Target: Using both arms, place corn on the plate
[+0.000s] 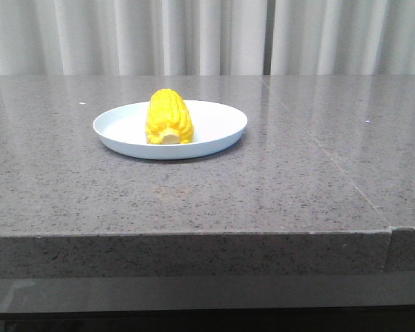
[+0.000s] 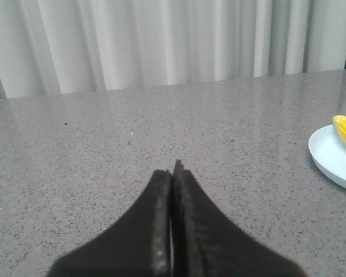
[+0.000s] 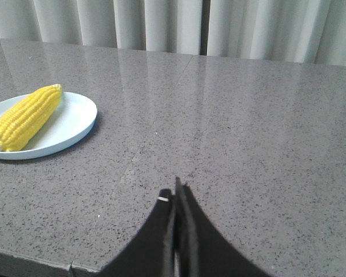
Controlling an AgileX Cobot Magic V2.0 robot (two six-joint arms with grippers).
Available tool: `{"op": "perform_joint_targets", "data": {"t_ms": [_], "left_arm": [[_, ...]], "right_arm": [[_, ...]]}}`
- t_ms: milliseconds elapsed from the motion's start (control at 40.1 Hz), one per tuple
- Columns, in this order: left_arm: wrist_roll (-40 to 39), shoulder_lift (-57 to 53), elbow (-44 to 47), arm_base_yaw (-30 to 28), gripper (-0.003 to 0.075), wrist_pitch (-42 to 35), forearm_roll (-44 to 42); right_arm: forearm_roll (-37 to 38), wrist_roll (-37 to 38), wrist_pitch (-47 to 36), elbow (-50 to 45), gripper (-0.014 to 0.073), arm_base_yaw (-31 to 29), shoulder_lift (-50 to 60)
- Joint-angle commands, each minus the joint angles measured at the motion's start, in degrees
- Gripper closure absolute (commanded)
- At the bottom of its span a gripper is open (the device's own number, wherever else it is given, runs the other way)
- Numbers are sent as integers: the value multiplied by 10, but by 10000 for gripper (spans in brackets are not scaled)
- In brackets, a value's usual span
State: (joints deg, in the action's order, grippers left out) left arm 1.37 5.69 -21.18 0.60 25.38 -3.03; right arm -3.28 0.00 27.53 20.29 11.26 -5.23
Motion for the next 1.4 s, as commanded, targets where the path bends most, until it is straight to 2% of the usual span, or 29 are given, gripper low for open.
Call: {"op": "perform_joint_targets", "data": {"t_ms": [0, 1024, 1198, 1373], "left_arm": [[0, 6, -16, 3, 741, -50, 6], [0, 6, -16, 3, 741, -50, 6], [-7, -11, 22, 10, 741, -103, 6], [-7, -67, 95, 33, 741, -124, 12]], "right_arm": [[-2, -6, -42, 13, 683, -3, -5], [-2, -6, -42, 13, 683, -3, -5], [-2, -6, -42, 13, 683, -3, -5], [-2, -6, -42, 13, 683, -3, -5]]}}
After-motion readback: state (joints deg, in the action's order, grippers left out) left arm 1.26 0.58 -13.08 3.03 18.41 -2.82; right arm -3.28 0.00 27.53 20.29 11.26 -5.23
